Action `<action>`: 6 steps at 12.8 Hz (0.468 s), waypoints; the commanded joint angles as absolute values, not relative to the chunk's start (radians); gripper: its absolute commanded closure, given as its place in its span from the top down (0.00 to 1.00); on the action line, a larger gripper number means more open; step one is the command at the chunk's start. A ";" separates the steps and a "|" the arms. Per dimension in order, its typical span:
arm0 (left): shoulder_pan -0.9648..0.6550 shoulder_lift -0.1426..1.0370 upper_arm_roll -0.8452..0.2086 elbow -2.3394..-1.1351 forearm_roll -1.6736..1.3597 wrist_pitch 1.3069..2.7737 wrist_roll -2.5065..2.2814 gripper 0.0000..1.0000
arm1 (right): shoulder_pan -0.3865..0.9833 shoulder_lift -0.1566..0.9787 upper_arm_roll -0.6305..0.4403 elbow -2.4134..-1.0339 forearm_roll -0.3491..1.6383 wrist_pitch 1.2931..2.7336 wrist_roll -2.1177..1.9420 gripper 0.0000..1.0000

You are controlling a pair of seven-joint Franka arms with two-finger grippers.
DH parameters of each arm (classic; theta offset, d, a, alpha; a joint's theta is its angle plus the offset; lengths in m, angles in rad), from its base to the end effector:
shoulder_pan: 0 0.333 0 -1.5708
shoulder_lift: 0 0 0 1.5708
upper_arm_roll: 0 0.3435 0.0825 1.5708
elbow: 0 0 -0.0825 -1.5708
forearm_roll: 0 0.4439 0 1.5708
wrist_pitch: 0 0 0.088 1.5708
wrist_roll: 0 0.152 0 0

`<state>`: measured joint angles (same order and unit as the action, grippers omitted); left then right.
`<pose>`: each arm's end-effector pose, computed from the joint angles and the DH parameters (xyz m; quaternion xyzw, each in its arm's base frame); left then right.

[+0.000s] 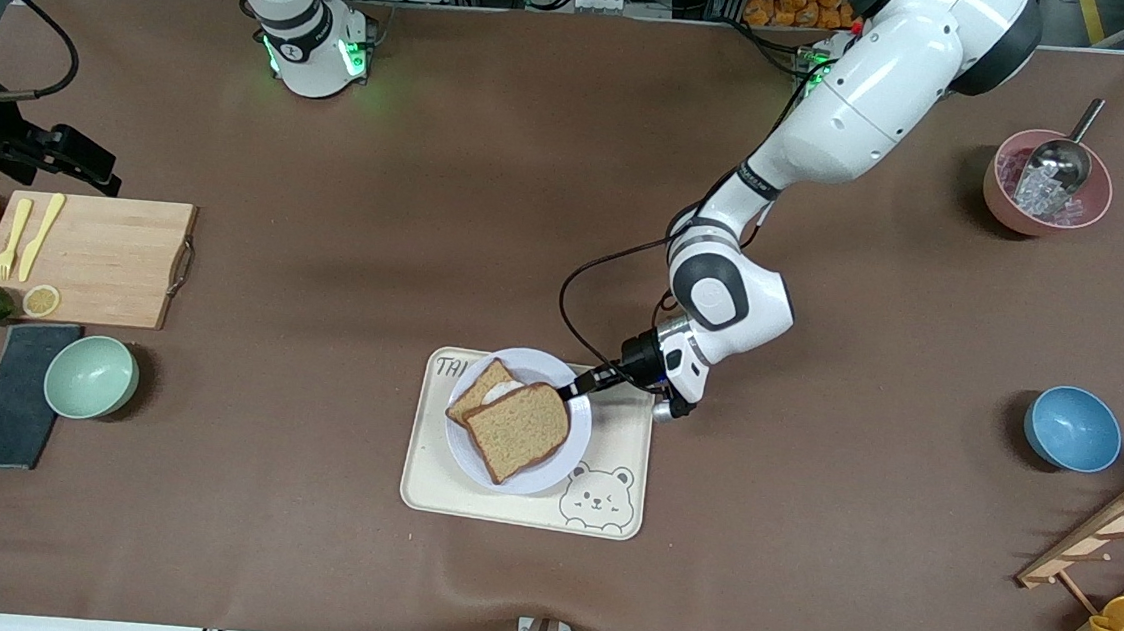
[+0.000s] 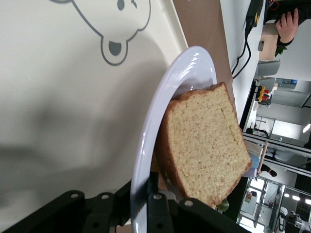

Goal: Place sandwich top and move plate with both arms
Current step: 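Slide the plate onto the white bear tray with the left gripper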

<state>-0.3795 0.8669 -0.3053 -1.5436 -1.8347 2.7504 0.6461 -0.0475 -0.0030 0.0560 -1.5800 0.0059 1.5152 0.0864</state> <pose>0.6438 -0.4595 0.1028 0.8339 0.2390 0.0484 0.4952 0.6043 0.0061 0.5993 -0.9988 0.0389 0.0310 0.0014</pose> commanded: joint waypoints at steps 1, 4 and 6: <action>-0.414 0.914 -0.279 -1.465 -1.873 2.778 0.647 0.00 | -0.040 0.006 0.055 -1.563 -0.014 1.502 0.097 1.00; -0.477 0.926 -0.218 -1.462 -1.875 2.780 0.647 0.00 | -0.035 0.006 0.055 -1.563 -0.014 1.497 0.097 1.00; -0.476 0.925 -0.216 -1.462 -1.868 2.780 0.652 0.71 | -0.031 0.008 0.055 -1.569 -0.014 1.499 0.097 1.00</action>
<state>-0.4574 0.9211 -0.2311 -1.4939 -1.8347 2.7635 0.6461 -0.0449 -0.0002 0.0564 -1.5801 0.0059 1.5095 0.0864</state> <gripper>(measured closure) 0.841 0.000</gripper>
